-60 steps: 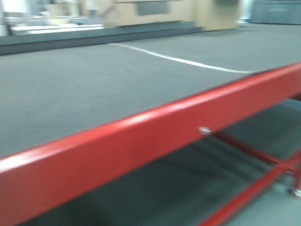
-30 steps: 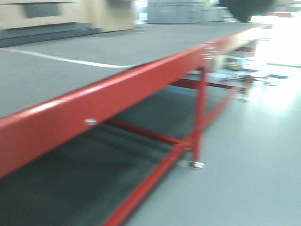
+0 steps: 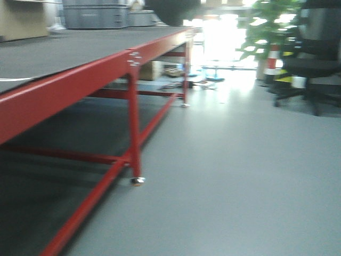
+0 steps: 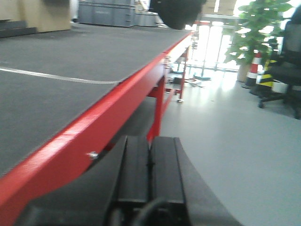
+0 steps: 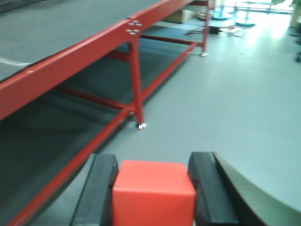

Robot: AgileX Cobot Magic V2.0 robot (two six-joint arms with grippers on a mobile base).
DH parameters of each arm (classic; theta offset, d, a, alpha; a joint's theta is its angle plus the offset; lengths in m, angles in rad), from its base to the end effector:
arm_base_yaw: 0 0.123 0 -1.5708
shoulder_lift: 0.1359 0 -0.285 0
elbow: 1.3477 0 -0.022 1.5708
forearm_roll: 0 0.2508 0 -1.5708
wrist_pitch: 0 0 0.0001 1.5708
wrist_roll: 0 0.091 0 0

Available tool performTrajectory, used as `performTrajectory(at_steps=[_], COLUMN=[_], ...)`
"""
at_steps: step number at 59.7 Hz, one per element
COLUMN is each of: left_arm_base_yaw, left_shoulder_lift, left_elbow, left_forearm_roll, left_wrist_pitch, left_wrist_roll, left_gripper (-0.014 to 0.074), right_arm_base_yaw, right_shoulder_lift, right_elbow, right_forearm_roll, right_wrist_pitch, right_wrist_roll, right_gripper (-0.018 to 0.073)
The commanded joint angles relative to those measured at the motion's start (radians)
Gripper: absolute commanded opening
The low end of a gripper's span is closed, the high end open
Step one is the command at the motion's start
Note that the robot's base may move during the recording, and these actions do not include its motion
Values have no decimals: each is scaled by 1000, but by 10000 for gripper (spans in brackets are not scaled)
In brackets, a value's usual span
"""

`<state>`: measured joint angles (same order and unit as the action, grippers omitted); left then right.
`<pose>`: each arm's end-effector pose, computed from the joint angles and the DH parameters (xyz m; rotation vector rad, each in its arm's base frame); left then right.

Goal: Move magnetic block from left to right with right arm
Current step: 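Drive the base away from the table holding the cube in the right gripper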

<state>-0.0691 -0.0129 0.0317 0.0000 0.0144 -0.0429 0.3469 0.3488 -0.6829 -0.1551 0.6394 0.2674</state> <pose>0.0566 -0.0039 0.2019 0.0199 1.5173 -0.0897 0.0558 0.0112 0.3592 -0.1161 1.7864 0.2698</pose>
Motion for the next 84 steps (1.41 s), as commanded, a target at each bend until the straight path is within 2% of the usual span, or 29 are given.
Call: performTrajectory(at_steps=[1, 84], left_arm_base_yaw=[-3, -3], left_shoulder_lift=[-14, -14], left_elbow=[10, 10], left_forearm_roll=[0, 0], left_wrist_pitch=[-90, -90], left_wrist_roll=[-4, -4], left_gripper=[-116, -116], right_arm_base_yaw=[-3, -3], right_shoulder_lift=[8, 8], right_elbow=[-27, -27], right_forearm_roll=[-13, -13], right_wrist_pitch=[-80, -80], right_wrist_roll=[-10, -10], right_gripper=[120, 120])
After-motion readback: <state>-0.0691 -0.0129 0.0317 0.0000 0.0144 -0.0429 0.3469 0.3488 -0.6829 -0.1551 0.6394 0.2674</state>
